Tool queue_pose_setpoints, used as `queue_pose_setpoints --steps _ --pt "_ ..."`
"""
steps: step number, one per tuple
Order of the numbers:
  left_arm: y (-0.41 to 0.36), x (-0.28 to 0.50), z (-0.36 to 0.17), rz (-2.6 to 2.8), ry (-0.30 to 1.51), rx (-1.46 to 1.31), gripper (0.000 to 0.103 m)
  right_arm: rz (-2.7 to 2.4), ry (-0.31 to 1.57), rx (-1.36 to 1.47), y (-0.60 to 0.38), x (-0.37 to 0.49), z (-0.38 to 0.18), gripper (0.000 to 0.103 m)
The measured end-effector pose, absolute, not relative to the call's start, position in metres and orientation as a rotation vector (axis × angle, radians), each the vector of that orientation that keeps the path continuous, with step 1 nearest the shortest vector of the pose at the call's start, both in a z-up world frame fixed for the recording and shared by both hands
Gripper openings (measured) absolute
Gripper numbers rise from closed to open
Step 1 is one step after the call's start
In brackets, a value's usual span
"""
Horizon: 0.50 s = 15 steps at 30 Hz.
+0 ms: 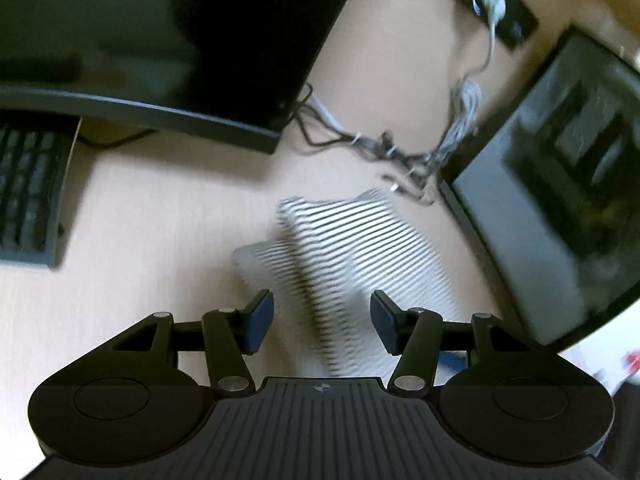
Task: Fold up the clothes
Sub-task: 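Open both grippers and release the folded shirt onto the desk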
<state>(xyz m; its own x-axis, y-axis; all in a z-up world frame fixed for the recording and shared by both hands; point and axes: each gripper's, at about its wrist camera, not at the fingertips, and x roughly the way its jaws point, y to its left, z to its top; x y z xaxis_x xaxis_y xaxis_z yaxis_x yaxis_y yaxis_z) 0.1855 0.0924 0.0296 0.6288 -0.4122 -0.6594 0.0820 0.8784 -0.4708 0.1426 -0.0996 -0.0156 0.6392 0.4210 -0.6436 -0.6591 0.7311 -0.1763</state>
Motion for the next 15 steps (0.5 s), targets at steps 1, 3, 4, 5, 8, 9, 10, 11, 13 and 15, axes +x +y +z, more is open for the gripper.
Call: queue_pose_setpoints --steps 1,3,4,5,8,9,10,11,13,15 --pt "0.086 0.185 0.031 -0.289 0.853 -0.422 0.059 0.657 0.608 -0.420 -0.102 0.144 -0.015 0.086" --pt "0.071 0.191 0.024 -0.255 0.893 -0.386 0.059 0.698 0.597 -0.418 -0.108 0.147 -0.013 0.087" --pt "0.063 0.196 0.018 -0.229 0.921 -0.366 0.058 0.718 0.591 -0.416 -0.110 0.149 -0.012 0.087" --pt "0.056 0.200 0.012 -0.204 0.949 -0.345 0.058 0.739 0.586 -0.415 -0.113 0.150 -0.012 0.087" --pt "0.049 0.207 0.000 -0.157 0.960 -0.331 0.070 0.801 0.584 -0.327 -0.144 0.165 -0.002 0.089" --pt "0.050 0.208 -0.002 -0.142 0.963 -0.349 0.070 0.790 0.582 -0.288 -0.159 0.171 0.003 0.093" --pt "0.050 0.207 -0.003 -0.132 0.962 -0.361 0.071 0.771 0.579 -0.246 -0.174 0.178 0.007 0.095" --pt "0.050 0.206 -0.003 -0.123 0.960 -0.371 0.071 0.762 0.584 -0.194 -0.189 0.186 0.011 0.098" --pt "0.049 0.201 -0.005 -0.106 0.950 -0.384 0.072 0.759 0.615 -0.077 -0.217 0.206 0.016 0.103" --pt "0.049 0.196 -0.008 -0.087 0.941 -0.412 0.072 0.772 0.682 0.041 -0.234 0.236 0.016 0.103"
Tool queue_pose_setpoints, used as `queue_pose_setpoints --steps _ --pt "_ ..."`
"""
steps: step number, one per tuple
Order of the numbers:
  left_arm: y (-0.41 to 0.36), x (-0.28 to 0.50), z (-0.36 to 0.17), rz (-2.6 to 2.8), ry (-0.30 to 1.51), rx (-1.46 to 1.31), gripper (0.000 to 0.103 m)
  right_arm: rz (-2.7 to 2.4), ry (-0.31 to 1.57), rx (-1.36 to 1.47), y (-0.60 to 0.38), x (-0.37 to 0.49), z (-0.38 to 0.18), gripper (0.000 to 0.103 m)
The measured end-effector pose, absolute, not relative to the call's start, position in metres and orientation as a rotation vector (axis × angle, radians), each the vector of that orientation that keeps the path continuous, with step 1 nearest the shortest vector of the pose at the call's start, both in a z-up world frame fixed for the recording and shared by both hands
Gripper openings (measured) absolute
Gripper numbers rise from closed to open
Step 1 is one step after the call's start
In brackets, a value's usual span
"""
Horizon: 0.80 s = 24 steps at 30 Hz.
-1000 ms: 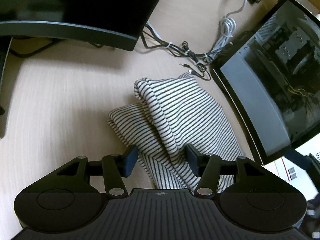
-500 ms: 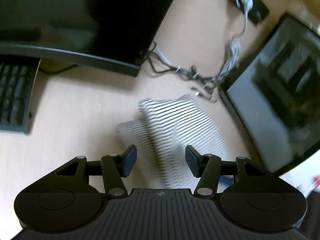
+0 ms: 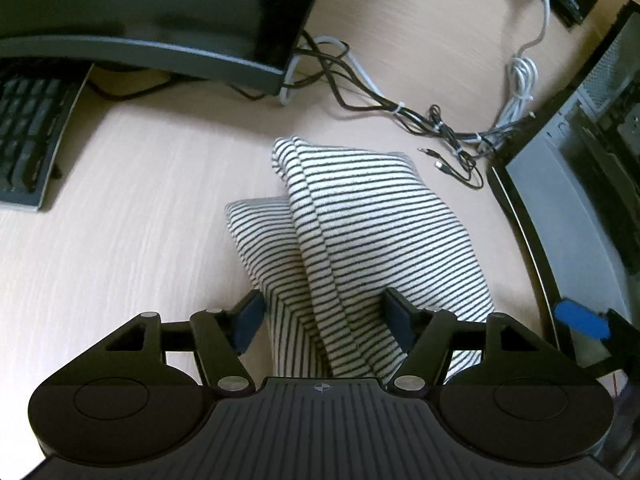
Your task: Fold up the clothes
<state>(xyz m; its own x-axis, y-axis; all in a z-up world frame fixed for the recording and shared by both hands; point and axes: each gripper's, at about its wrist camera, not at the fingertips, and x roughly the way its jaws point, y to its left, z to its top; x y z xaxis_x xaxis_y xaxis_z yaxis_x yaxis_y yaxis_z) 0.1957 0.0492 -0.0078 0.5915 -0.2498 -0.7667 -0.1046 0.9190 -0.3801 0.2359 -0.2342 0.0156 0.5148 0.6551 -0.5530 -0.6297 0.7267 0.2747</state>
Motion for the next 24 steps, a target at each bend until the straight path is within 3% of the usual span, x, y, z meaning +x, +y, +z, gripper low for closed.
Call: queue_pose_setpoints --steps 5,12,18,24 --pt "0.054 0.186 -0.012 -0.074 0.946 -0.481 0.073 0.817 0.847 0.205 -0.229 0.299 -0.013 0.103" --pt "0.061 0.185 -0.017 -0.111 0.964 -0.518 0.076 0.897 0.965 0.219 -0.199 0.319 -0.048 0.103" --pt "0.067 0.189 -0.026 -0.145 0.976 -0.573 0.080 0.961 0.988 0.197 -0.184 0.315 -0.047 0.103" --pt "0.070 0.194 -0.031 -0.200 0.975 -0.599 0.081 0.982 1.015 0.220 -0.185 0.312 -0.046 0.094"
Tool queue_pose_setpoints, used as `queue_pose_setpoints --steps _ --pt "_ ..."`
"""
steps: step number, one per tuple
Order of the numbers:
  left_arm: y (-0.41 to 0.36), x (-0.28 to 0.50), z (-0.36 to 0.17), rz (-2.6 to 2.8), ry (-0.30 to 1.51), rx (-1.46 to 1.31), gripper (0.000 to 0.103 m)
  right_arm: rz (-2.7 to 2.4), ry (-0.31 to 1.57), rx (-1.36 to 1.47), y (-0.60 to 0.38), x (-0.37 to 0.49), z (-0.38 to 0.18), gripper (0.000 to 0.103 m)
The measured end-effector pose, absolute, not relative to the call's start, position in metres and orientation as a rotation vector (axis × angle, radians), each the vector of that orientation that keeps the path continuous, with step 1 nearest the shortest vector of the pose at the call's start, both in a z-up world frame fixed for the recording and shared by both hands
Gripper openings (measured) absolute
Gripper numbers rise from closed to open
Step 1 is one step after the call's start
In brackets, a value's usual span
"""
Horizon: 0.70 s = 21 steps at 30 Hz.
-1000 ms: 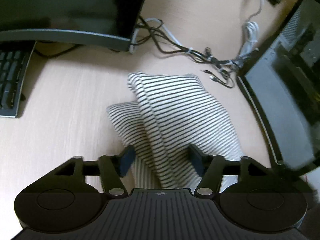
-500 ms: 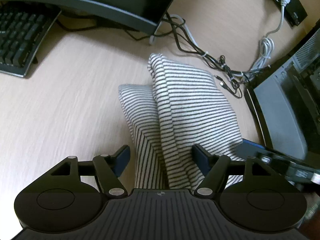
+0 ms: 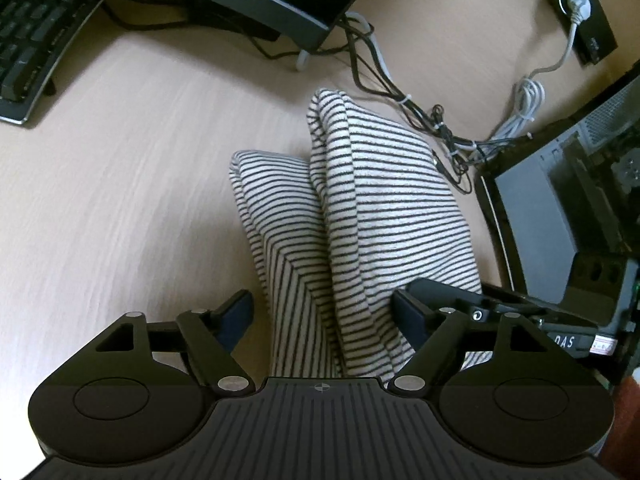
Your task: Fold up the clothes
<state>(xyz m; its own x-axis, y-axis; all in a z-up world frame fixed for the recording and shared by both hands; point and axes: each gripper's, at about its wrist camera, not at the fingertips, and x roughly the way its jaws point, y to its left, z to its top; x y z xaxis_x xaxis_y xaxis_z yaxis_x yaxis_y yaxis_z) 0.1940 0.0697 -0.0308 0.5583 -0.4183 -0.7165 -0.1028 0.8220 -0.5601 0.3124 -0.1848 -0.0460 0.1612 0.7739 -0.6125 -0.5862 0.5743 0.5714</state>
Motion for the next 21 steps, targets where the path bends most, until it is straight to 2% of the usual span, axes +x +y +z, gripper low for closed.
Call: queue_pose_setpoints --steps 2,3,4,10,21 --pt "0.072 0.190 -0.032 -0.216 0.965 -0.631 0.074 0.980 1.020 0.223 -0.183 0.312 -0.046 0.093" --pt "0.074 0.188 -0.033 -0.223 0.960 -0.648 0.066 0.978 1.023 0.225 -0.182 0.312 -0.046 0.093" --pt "0.075 0.185 -0.033 -0.225 0.952 -0.667 0.064 0.980 1.023 0.227 -0.180 0.312 -0.045 0.093" --pt "0.088 0.161 -0.025 -0.211 0.928 -0.670 0.061 1.052 1.007 0.207 -0.149 0.303 -0.037 0.091" --pt "0.161 0.112 -0.010 -0.021 0.838 -0.720 0.059 1.282 1.016 0.154 -0.044 0.283 -0.028 0.091"
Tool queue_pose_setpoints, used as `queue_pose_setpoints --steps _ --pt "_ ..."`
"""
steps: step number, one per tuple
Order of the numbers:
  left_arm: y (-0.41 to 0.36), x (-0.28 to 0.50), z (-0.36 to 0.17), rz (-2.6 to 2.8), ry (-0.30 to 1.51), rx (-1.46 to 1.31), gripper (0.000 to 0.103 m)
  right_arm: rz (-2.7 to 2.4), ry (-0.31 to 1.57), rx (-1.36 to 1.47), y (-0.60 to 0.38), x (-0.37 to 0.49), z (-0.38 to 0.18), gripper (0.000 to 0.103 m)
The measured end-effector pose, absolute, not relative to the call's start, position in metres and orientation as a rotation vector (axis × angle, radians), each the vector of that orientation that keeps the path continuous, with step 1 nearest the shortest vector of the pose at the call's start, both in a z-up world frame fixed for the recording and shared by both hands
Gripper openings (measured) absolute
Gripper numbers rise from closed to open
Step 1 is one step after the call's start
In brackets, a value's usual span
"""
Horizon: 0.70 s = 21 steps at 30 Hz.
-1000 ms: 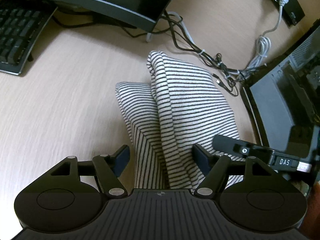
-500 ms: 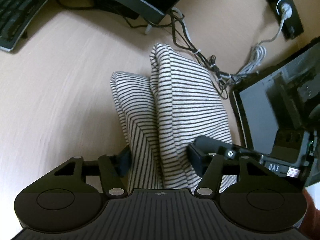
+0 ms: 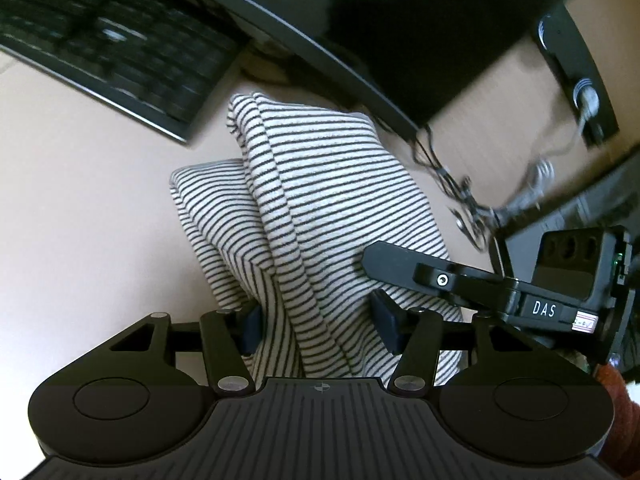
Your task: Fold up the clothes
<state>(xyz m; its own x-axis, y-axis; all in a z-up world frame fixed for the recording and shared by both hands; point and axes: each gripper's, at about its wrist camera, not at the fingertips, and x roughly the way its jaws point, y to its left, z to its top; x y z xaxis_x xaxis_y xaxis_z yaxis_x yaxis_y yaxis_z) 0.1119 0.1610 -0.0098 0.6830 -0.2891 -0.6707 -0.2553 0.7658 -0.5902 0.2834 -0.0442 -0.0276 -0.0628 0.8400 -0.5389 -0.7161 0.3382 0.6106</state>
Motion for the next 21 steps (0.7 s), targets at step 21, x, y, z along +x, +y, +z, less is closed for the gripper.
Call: queue_pose_setpoints --steps 21 --pt "0.182 0.095 0.050 0.108 0.717 -0.518 0.065 1.163 0.774 -0.131 -0.067 0.257 0.000 0.100"
